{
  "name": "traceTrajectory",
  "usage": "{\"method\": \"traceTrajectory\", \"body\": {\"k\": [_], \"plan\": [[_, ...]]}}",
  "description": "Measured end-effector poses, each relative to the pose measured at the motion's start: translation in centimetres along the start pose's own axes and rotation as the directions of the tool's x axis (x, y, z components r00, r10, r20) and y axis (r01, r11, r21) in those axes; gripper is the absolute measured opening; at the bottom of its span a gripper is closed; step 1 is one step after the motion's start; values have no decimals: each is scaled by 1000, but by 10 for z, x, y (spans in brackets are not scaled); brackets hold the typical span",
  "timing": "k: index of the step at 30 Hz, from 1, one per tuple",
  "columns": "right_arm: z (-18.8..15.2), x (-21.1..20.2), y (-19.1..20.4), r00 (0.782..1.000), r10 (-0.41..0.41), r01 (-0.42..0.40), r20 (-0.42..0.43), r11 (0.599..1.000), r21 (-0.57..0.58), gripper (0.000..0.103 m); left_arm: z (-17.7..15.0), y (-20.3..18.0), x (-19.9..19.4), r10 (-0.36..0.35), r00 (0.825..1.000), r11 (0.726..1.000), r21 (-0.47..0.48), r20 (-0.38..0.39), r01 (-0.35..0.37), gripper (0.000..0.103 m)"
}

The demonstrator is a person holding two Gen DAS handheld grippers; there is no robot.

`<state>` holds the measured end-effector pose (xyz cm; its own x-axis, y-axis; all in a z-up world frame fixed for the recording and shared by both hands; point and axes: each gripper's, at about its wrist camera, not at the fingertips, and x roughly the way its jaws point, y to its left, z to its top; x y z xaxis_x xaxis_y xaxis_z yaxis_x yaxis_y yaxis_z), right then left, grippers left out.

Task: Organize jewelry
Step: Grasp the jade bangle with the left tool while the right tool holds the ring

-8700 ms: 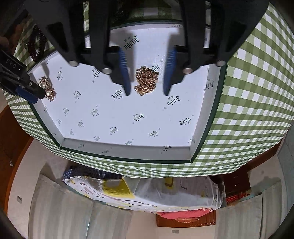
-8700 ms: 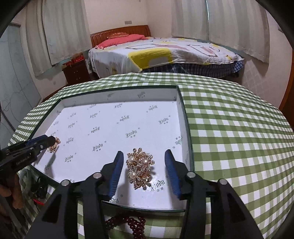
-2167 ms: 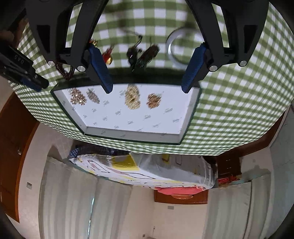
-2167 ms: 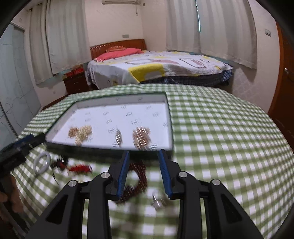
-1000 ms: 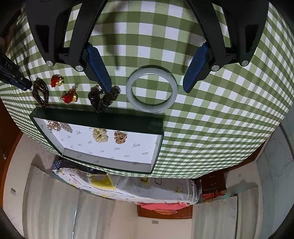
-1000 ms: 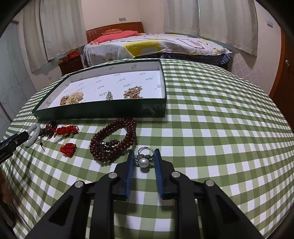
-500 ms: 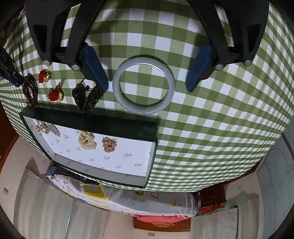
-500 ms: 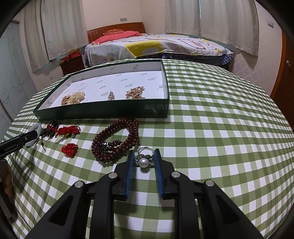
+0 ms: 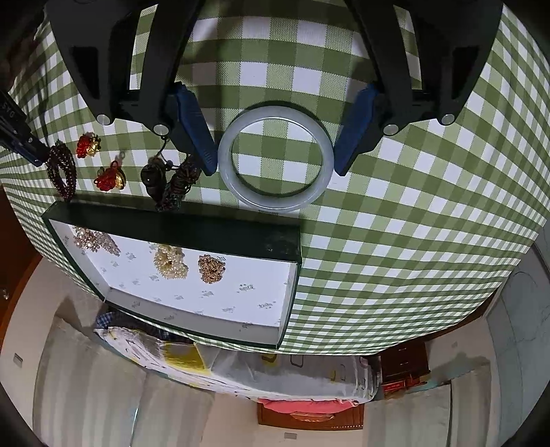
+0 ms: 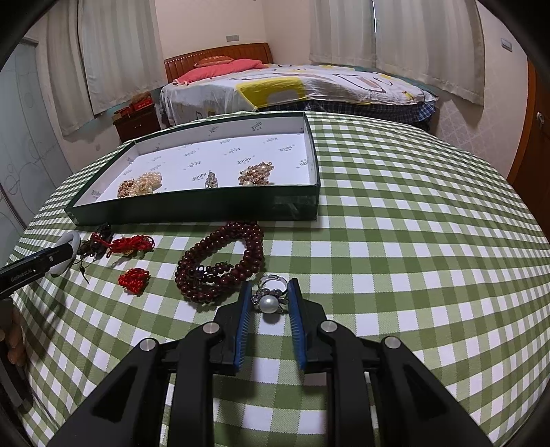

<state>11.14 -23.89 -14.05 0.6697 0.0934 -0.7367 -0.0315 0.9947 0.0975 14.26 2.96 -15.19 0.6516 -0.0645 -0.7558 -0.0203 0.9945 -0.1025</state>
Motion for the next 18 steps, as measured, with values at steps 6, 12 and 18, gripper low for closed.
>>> {"method": "traceTrajectory", "body": {"k": [6,12,18], "plan": [[2,-3,2,1000,6,-6,16,1000,2,22,-4,-2,-11,-4,999,1000,12,36,4,68],[7,-10,2,999,12,-12,44,1000,2,22,0,-8,-24,-20,997,1000,22,73,18,68],[17,-20,5,997,23,-23,78,1000,2,22,11,-15,-41,-49,992,999,26,119,46,68]]}}
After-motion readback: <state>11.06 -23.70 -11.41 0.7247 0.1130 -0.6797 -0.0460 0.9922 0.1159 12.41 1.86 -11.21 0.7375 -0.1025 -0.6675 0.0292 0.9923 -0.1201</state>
